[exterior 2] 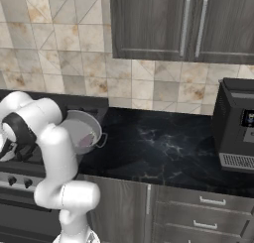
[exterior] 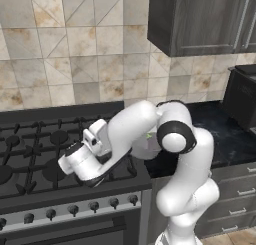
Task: Turn on the sink faucet. Then move the eggplant from the counter to the sink. Turn off the sink. Move the vegetable from the sink to the pot next to the stove. Finally move the pot to the front right burner.
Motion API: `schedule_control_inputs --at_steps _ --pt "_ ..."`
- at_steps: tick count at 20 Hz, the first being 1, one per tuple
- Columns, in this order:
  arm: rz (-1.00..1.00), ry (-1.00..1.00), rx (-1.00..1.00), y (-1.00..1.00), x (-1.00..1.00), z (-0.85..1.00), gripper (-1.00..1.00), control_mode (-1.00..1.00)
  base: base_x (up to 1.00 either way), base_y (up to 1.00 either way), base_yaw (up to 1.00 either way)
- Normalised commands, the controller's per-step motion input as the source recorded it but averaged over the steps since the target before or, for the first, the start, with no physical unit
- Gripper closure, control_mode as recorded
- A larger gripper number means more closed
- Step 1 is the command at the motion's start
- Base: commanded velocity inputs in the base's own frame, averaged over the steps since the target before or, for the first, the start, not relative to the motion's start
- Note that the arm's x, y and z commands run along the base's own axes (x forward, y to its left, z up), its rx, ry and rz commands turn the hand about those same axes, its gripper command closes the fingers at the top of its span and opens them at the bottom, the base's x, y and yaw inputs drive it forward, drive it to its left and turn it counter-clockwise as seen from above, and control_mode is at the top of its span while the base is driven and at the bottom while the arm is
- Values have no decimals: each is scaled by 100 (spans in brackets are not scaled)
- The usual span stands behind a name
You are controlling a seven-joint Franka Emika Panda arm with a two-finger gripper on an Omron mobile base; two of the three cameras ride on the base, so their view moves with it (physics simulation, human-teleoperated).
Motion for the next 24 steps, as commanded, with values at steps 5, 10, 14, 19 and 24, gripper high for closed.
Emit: schedule_control_inputs --at_steps 5,10,14,19,24 --pt "19 -17 -1 69 0 -19 100 -100 0 0 0" --pt "20 -8 -9 75 3 -7 100 -100 0 0 0" --pt "22 0 -17 78 14 0 100 -100 0 0 0" --pt "23 2 -19 57 6 -6 100 -100 0 0 0" --pt "4 17 -6 4 5 -9 100 -100 0 0 0"
